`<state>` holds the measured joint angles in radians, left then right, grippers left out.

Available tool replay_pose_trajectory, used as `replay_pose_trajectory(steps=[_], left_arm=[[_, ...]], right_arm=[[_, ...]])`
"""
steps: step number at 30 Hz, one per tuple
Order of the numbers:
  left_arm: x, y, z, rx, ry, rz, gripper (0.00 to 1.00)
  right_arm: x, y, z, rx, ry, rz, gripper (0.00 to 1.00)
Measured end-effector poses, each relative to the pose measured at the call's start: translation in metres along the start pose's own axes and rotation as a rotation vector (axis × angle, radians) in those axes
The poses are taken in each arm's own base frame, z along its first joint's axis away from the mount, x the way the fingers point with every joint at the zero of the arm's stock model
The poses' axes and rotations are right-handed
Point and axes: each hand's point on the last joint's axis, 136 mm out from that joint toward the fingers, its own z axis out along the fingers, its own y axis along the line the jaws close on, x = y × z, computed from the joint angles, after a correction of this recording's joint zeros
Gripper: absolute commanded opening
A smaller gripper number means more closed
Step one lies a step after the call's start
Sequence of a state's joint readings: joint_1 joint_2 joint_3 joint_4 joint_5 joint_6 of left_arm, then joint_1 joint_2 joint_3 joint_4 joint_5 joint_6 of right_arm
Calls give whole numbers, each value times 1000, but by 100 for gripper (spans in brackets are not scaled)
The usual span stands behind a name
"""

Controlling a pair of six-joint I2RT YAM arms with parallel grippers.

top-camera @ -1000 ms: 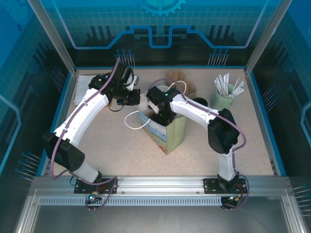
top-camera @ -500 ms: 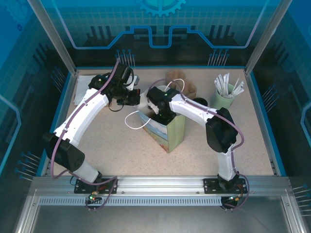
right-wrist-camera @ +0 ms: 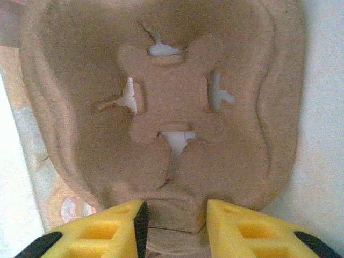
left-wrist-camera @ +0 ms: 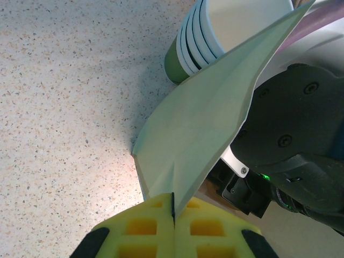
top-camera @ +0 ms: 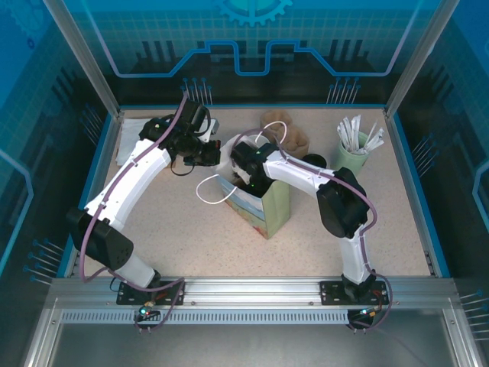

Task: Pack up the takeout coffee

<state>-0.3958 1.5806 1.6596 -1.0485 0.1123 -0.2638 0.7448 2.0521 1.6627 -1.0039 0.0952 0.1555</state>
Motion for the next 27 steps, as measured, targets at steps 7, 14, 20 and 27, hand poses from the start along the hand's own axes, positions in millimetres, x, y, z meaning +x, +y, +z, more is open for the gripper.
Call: replay_pose_trajectory(steps=[7, 14, 20, 27], left_arm=[[0, 0, 0, 0, 0, 0, 2], [0, 0, 0, 0, 1, 0, 2], [1, -2, 0, 2, 3, 5, 2], [2, -3, 0, 3, 4, -3, 2]], right_arm=[[-3, 2, -7, -11, -13, 0, 37], [-20, 8, -58, -50, -147, 2, 38], [-26, 16, -102, -100, -254, 13, 38], [-29, 25, -149, -170, -367, 27, 37]])
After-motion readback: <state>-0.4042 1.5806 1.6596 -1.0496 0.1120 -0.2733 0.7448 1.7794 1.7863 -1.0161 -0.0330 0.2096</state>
